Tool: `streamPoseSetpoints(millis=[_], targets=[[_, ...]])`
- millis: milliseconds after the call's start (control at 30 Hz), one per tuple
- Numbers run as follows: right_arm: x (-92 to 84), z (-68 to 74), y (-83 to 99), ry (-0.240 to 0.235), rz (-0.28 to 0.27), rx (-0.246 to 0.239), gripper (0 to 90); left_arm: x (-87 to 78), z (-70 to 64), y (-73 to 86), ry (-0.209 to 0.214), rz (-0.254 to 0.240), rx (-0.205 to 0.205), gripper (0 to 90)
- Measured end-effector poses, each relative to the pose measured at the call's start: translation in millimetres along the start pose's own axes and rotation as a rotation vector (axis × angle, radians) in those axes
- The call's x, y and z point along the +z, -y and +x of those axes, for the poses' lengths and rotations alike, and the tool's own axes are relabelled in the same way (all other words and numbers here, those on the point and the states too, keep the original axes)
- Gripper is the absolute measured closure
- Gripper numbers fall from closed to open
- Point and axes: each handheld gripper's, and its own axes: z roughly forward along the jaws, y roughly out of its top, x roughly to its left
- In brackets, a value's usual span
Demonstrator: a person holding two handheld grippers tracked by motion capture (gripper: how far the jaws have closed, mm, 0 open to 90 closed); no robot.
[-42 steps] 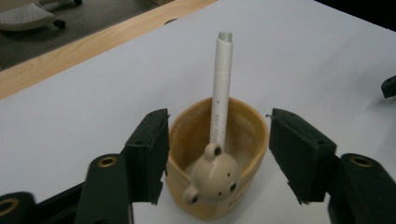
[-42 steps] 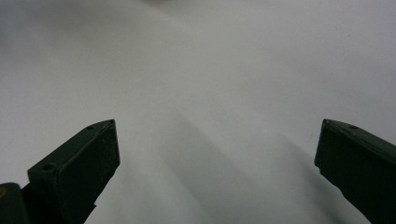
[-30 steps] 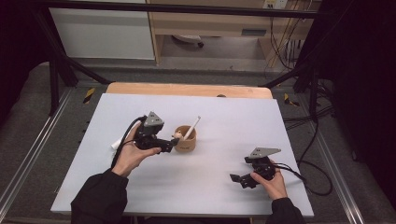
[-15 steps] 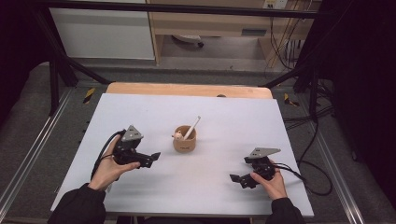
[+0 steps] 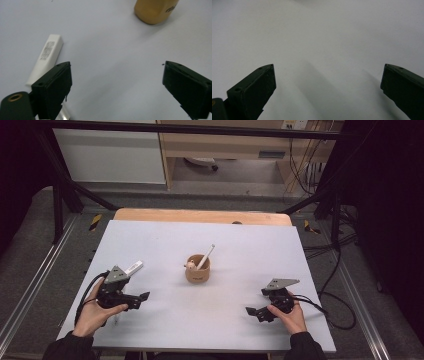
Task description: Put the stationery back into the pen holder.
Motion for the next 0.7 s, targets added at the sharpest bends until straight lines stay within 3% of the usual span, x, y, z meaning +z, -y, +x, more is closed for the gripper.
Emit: streamPoseSetpoints(millis=[100, 333, 467, 600, 700], targets=[[0.1, 0.0, 0.0, 0.001, 0.001, 0.0, 0.6, -3.8, 8.5, 9.4, -0.011, -0.001, -0.021, 17.7], [0.0, -0.1, 0.0, 0.0, 0.001, -0.001, 0.6, -11.3, 24.0, 26.3, -0.079, -0.003, -0.103, 42.0], [0.9, 0.1, 0.2, -0.001, 0.003, -0.001, 0.6, -11.0, 31.7, 34.8, -0.126, 0.02, -0.135, 55.7], [0.5, 0.1, 0.1, -0.001, 0.001, 0.001, 0.6, -12.1, 37.6, 40.9, -0.118, 0.026, -0.185, 67.4], [0.4, 0.2, 0.2, -0.001, 0.002, 0.0, 0.6, -14.7, 40.5, 43.8, -0.125, 0.028, -0.197, 77.2]])
